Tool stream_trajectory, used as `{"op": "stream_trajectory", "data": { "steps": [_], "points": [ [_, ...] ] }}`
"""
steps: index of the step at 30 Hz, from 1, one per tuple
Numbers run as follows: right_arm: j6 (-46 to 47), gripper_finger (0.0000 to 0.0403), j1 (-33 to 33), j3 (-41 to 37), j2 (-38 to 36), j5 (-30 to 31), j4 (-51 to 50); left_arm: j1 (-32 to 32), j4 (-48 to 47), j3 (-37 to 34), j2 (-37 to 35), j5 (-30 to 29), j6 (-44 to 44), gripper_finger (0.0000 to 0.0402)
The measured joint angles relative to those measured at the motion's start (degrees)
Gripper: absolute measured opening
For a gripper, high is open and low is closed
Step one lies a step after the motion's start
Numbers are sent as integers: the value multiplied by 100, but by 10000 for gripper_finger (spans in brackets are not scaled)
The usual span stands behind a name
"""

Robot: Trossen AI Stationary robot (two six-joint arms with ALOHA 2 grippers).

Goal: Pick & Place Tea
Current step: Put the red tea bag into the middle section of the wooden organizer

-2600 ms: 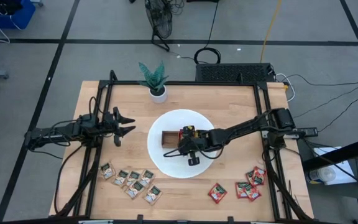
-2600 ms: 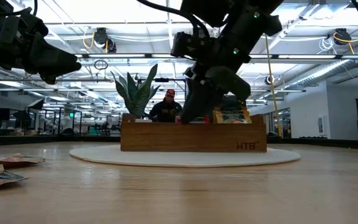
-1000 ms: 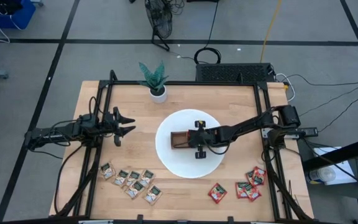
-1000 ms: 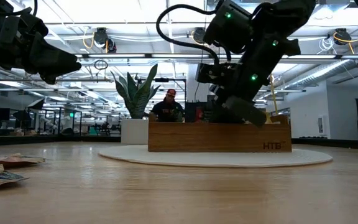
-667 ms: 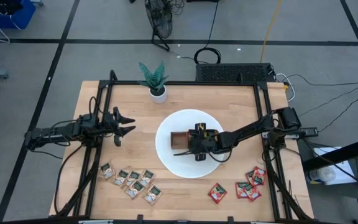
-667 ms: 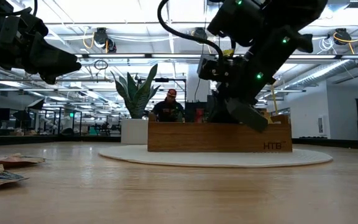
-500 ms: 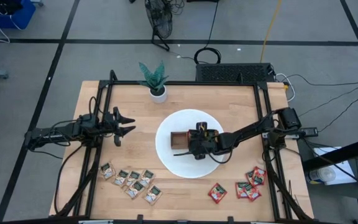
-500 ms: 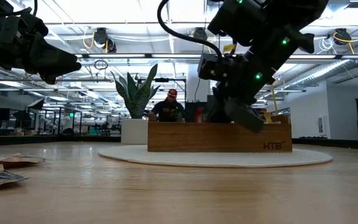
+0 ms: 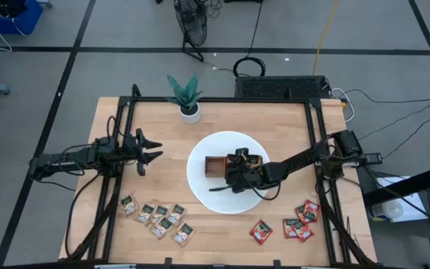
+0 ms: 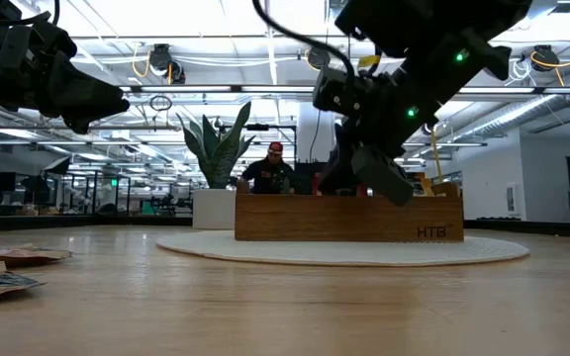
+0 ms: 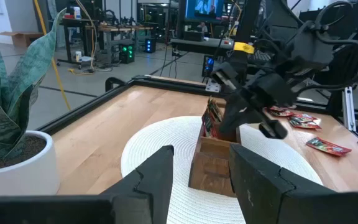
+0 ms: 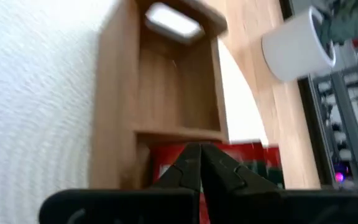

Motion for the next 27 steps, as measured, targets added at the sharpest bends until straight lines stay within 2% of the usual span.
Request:
{"op": "stream_trajectory", "data": {
  "steps": [5,10,13,17,20,24,25,27],
  "points": [
    [-231,0,346,4,-125,4,233,0,0,-2,0,0,2,157],
    [320,0,1079,10,-671,-96,-119,-1,-4,0,1,-4,0,157],
    [782,0,1748,2,-1078,-586,-560,0,0,-1,0,-4,2,157],
    [1244,0,2618,-329,-1532,-1696,-229,1,0,-1,1,-2,2,157],
    [1156,0,3120,-935,-1723,-2391,1018,1,0,-2,2,-2,2,157],
    [769,3,3508,-1918,-1740,-3551,3588,-1,0,-2,0,-2,0,157],
    [689,9,3555,-2092,-1718,-3896,4187,-1,-2,0,0,-2,2,157],
    [654,29,3673,-2244,-1629,-4177,5086,0,-1,-1,0,0,-1,157]
  ]
}}
